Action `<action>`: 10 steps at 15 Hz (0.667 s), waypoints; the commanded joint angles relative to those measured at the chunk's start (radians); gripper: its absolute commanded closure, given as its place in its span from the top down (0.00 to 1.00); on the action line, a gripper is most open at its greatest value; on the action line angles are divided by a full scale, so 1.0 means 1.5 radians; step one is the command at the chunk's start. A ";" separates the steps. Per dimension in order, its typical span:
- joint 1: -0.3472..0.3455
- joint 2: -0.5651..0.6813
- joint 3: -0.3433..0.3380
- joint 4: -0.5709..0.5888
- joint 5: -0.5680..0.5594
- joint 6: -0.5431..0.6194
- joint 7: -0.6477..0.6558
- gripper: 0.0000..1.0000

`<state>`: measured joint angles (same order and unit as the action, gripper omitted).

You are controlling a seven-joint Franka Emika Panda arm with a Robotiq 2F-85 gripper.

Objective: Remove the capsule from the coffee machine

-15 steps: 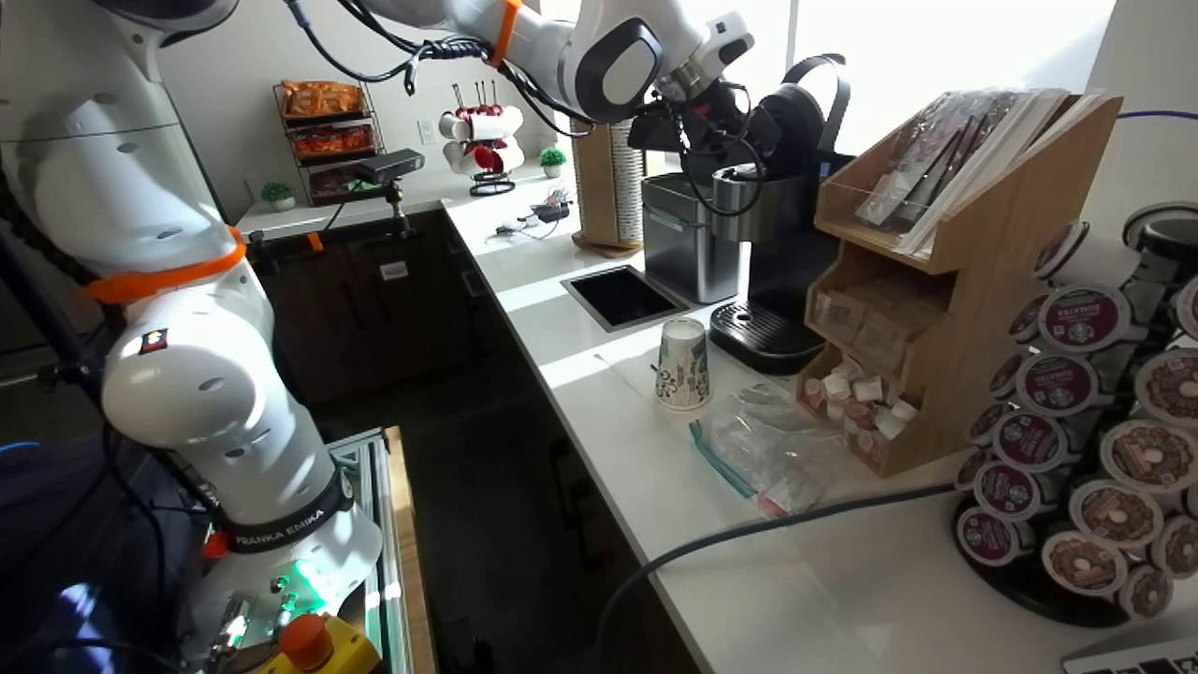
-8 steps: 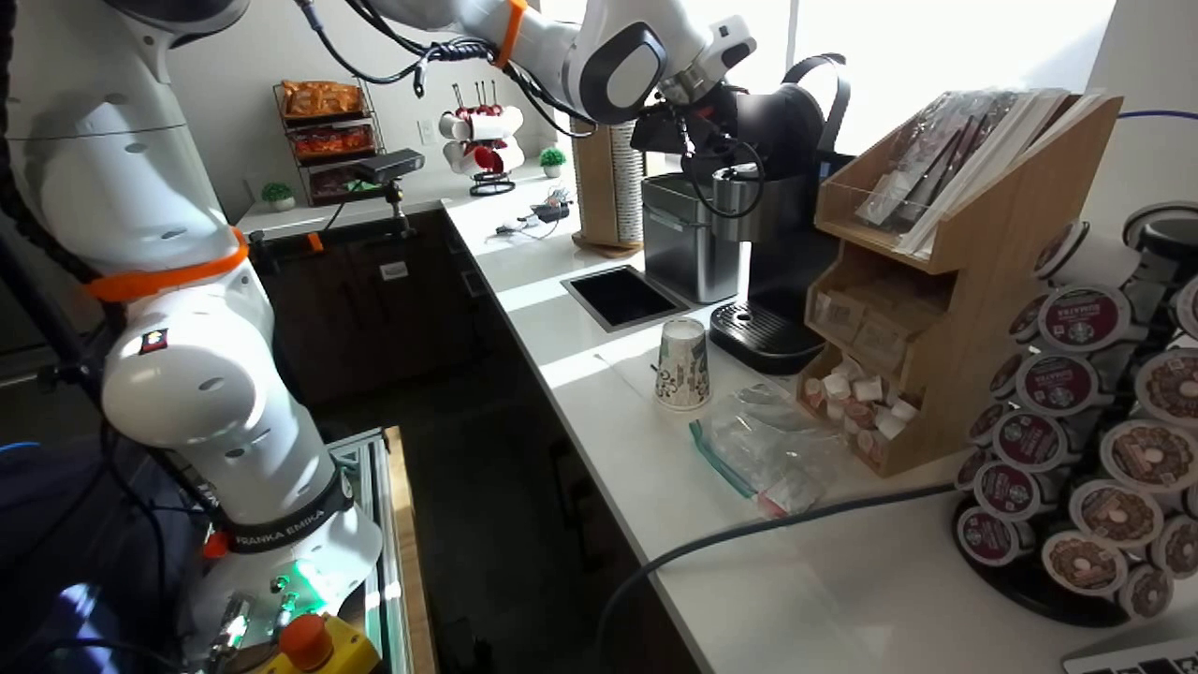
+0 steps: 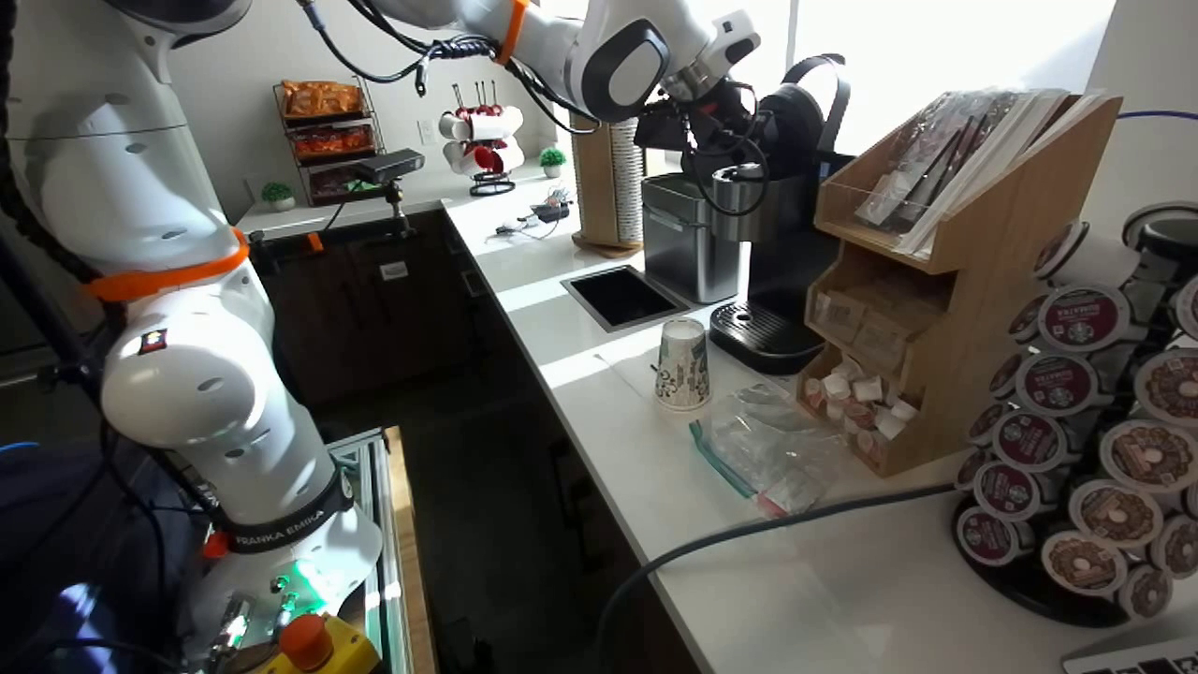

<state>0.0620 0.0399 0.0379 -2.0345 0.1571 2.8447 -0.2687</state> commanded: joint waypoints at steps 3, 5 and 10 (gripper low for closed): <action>-0.001 0.006 0.004 0.006 0.031 0.014 -0.028 0.42; -0.002 0.006 0.004 0.006 0.036 0.016 -0.033 0.55; -0.001 0.006 0.010 0.005 0.043 0.015 -0.037 0.93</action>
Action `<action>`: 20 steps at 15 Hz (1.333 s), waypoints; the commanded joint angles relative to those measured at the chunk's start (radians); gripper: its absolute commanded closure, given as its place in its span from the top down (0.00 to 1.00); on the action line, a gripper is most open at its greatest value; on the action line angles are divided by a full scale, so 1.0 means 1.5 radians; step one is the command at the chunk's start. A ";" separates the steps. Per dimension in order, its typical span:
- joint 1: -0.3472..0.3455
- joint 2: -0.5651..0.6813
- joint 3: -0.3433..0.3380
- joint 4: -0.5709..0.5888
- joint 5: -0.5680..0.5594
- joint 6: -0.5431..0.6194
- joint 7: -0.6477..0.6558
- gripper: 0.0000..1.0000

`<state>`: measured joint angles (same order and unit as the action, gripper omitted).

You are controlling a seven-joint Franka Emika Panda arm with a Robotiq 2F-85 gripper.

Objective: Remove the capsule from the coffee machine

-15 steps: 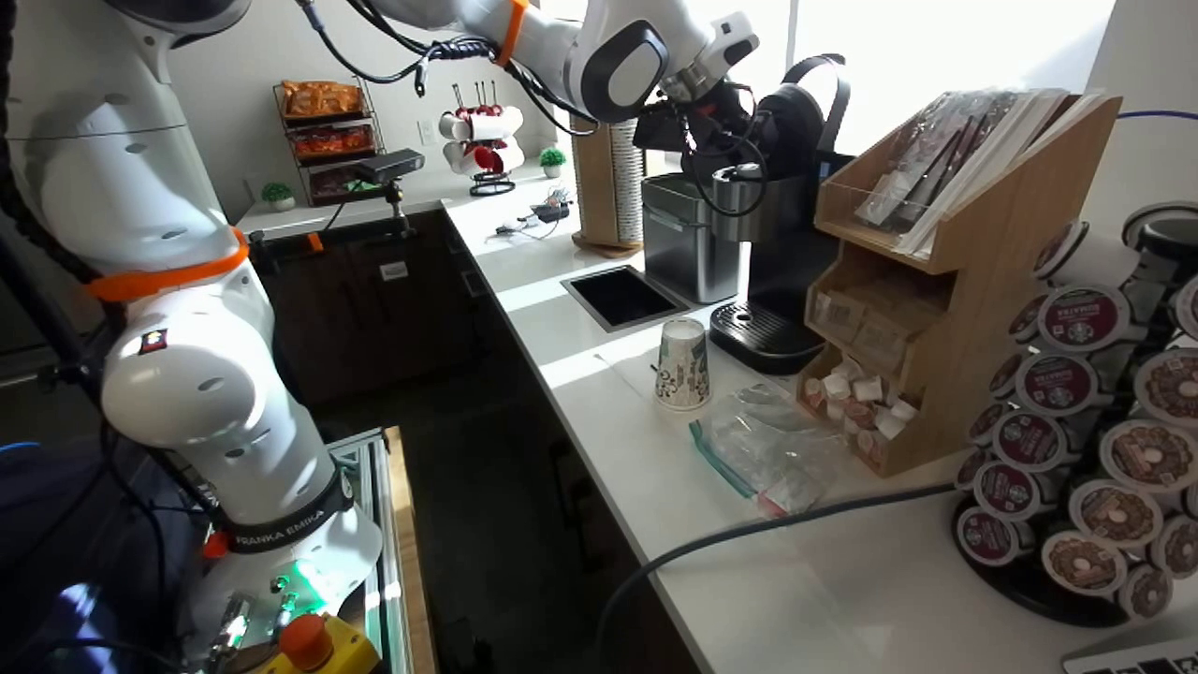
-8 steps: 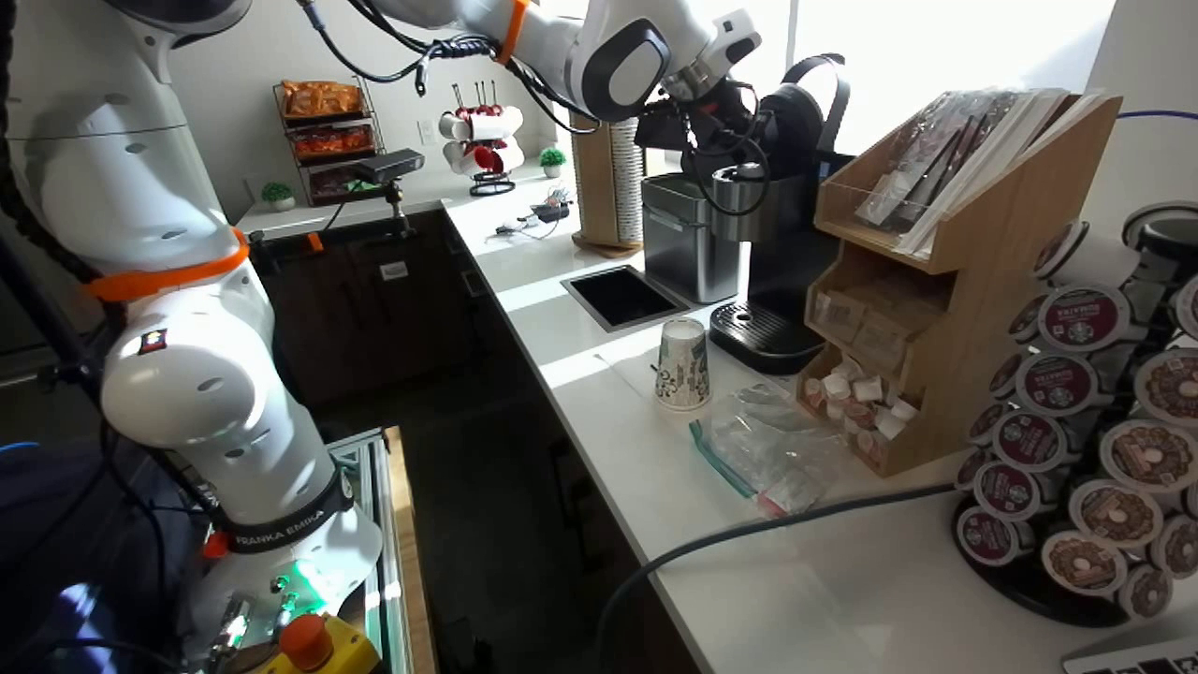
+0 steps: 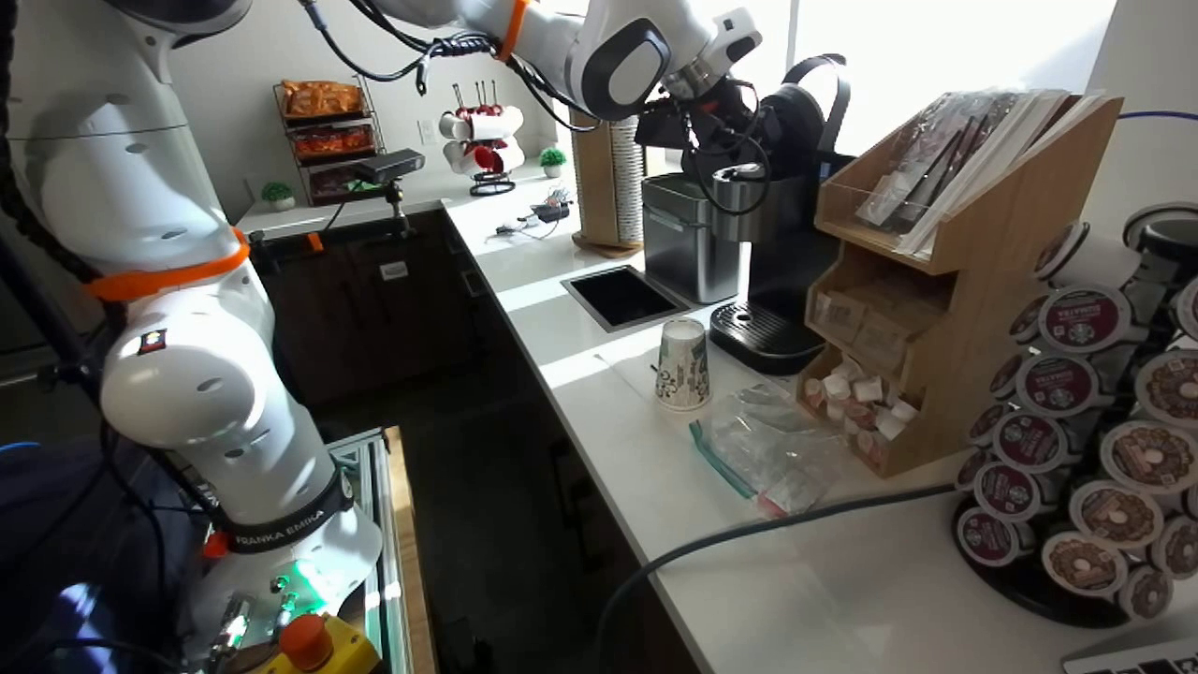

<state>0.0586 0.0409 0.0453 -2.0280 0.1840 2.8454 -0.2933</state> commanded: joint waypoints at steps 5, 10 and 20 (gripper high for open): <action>0.000 0.005 0.006 -0.004 0.022 0.012 -0.022 0.82; -0.001 0.007 0.006 -0.004 0.021 0.011 -0.024 0.80; -0.001 0.008 0.007 -0.005 0.023 0.008 -0.028 0.73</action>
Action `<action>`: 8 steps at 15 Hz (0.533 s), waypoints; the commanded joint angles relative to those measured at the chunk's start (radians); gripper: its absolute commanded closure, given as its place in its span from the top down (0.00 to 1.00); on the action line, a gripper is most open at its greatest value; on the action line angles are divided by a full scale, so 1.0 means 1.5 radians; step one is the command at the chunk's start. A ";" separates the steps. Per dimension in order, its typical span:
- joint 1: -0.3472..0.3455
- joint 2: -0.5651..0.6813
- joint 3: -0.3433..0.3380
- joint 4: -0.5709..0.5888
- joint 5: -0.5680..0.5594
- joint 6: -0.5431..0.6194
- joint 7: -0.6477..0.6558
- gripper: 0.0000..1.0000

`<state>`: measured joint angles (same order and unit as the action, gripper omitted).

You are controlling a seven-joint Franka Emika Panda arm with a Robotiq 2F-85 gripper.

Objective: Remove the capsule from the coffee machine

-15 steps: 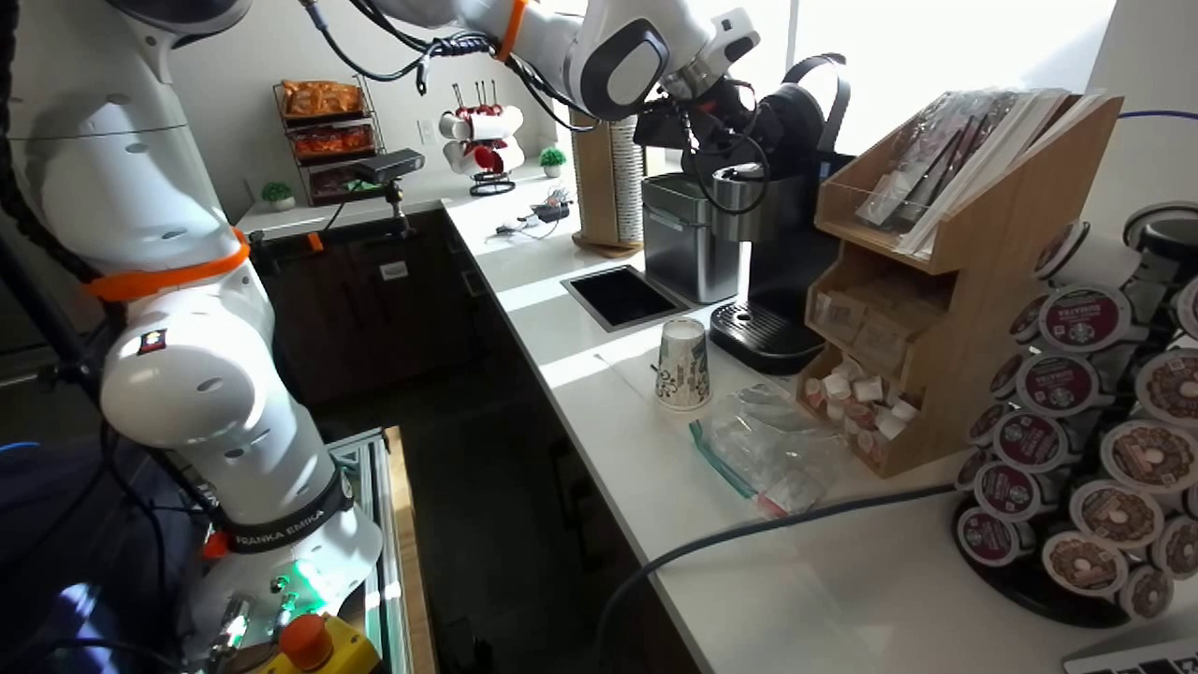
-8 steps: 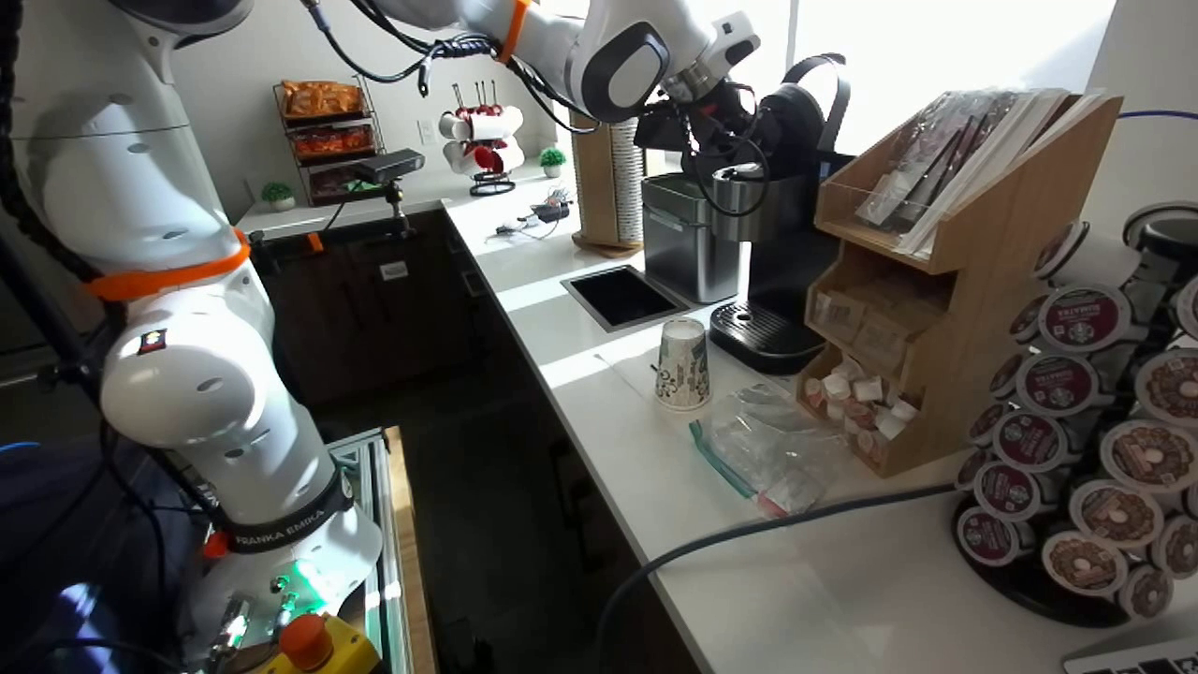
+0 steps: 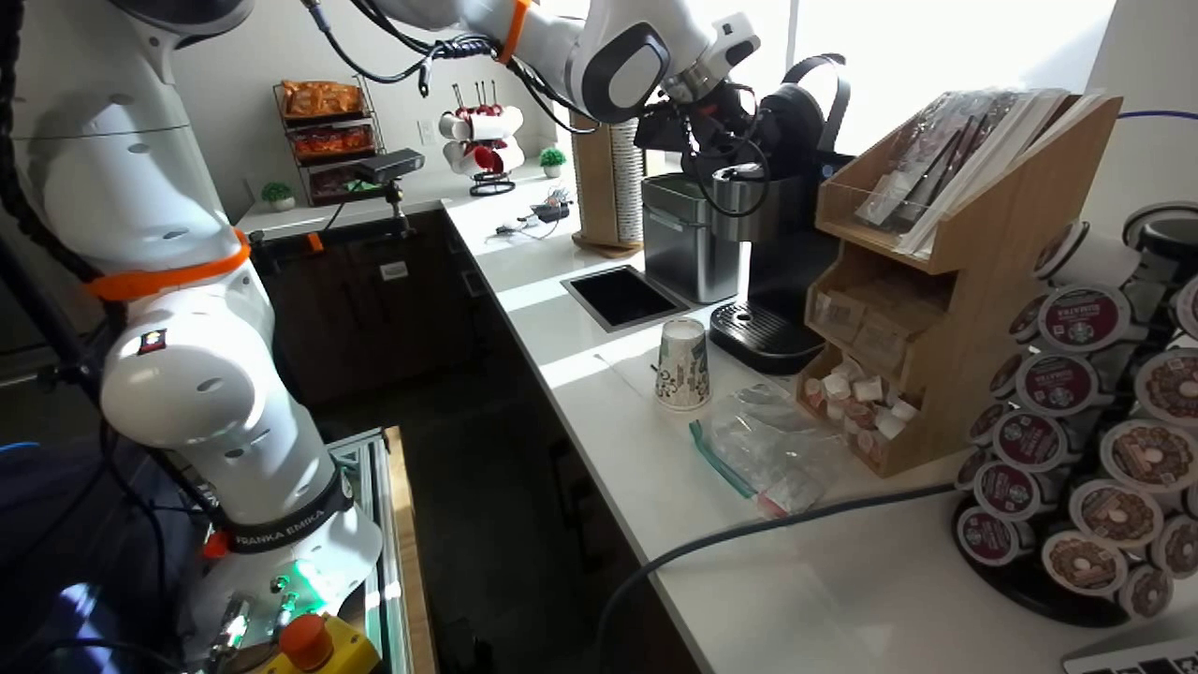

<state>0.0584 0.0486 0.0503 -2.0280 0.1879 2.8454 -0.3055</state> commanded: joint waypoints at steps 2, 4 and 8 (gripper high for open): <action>-0.001 0.004 0.003 -0.004 0.019 0.008 -0.021 0.73; -0.001 0.005 0.004 -0.003 0.019 0.007 -0.022 0.73; 0.000 0.011 0.004 0.001 0.017 0.007 -0.023 0.70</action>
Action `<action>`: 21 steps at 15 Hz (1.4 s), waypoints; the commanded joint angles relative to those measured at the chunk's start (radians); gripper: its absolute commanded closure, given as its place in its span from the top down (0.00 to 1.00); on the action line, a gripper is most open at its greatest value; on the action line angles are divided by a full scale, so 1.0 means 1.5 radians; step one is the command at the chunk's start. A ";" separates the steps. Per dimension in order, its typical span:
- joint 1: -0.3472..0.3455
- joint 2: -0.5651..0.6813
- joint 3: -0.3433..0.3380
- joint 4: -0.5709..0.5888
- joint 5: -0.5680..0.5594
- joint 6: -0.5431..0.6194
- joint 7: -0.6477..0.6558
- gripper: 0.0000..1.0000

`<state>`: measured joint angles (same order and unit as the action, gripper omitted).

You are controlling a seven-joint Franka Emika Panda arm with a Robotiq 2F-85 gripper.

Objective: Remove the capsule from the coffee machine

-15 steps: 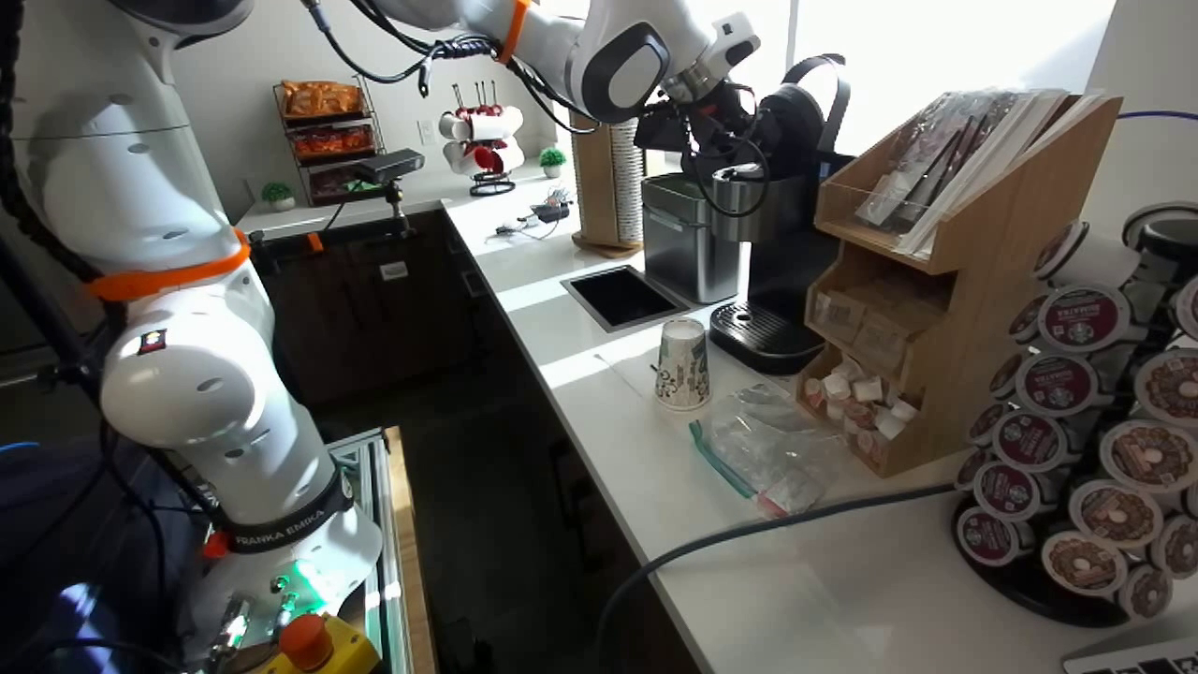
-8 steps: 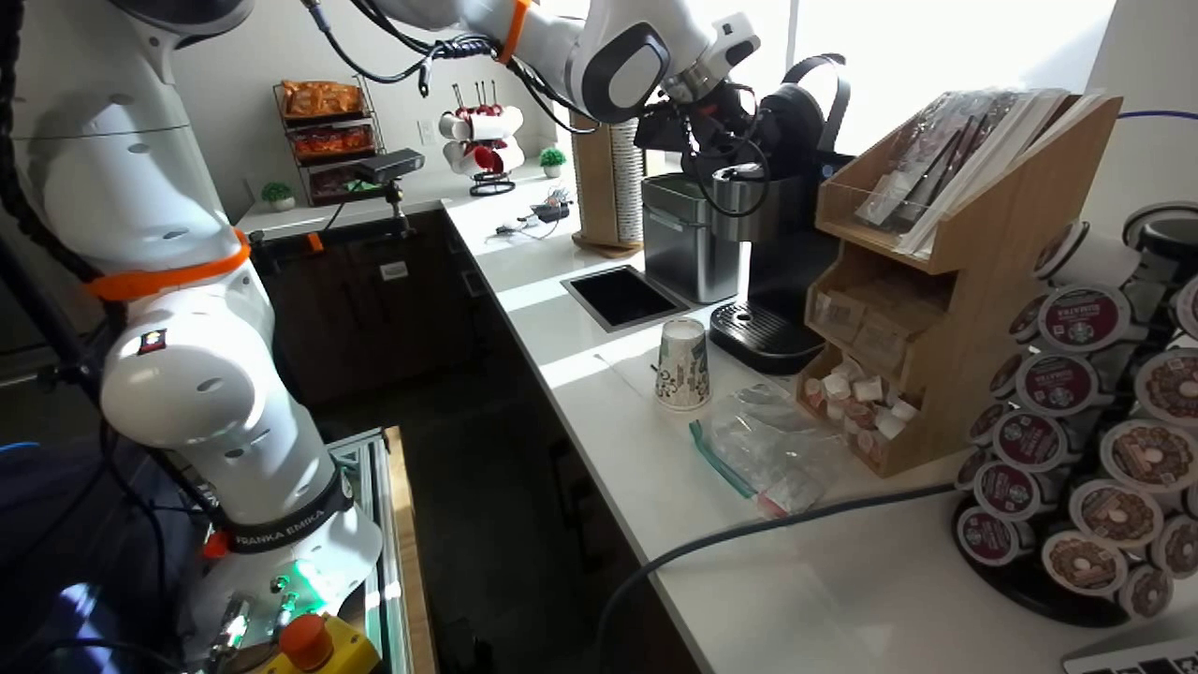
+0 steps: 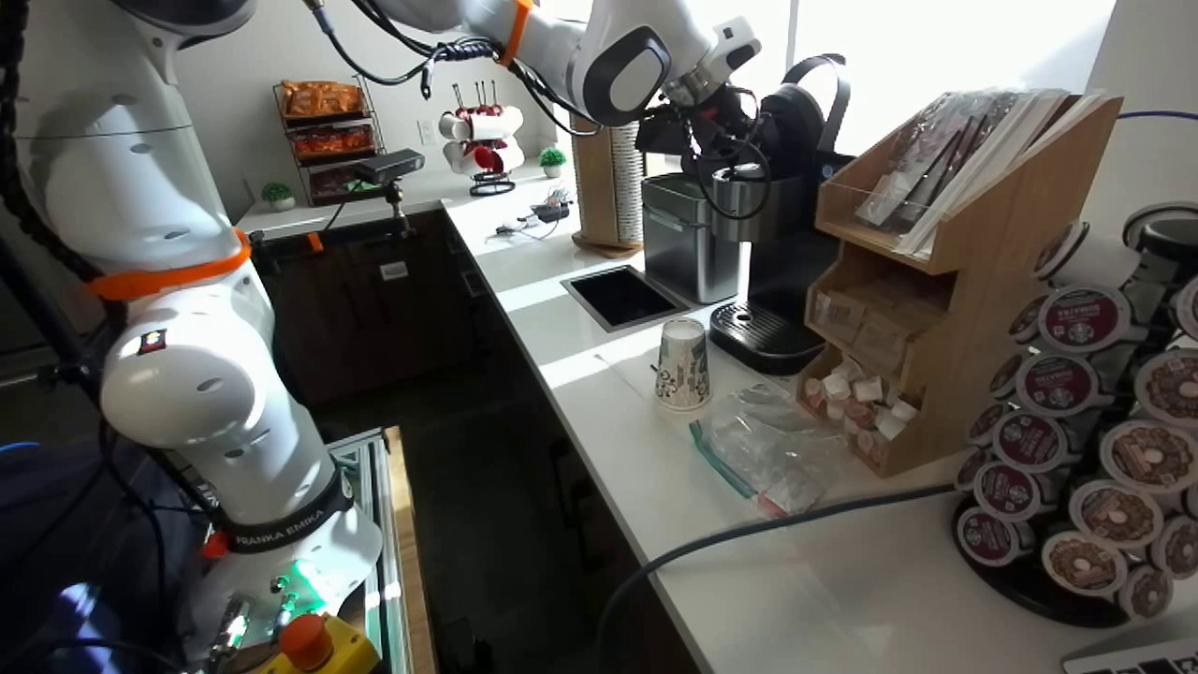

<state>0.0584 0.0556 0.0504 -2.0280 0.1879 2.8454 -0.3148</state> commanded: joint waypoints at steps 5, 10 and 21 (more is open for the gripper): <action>-0.001 0.011 0.004 0.004 0.017 0.008 -0.017 0.57; -0.001 0.012 0.003 0.006 0.016 0.009 -0.017 0.56; 0.001 -0.015 0.002 0.005 0.009 0.009 -0.008 0.29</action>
<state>0.0573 0.0483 0.0474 -2.0146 0.1878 2.8454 -0.3208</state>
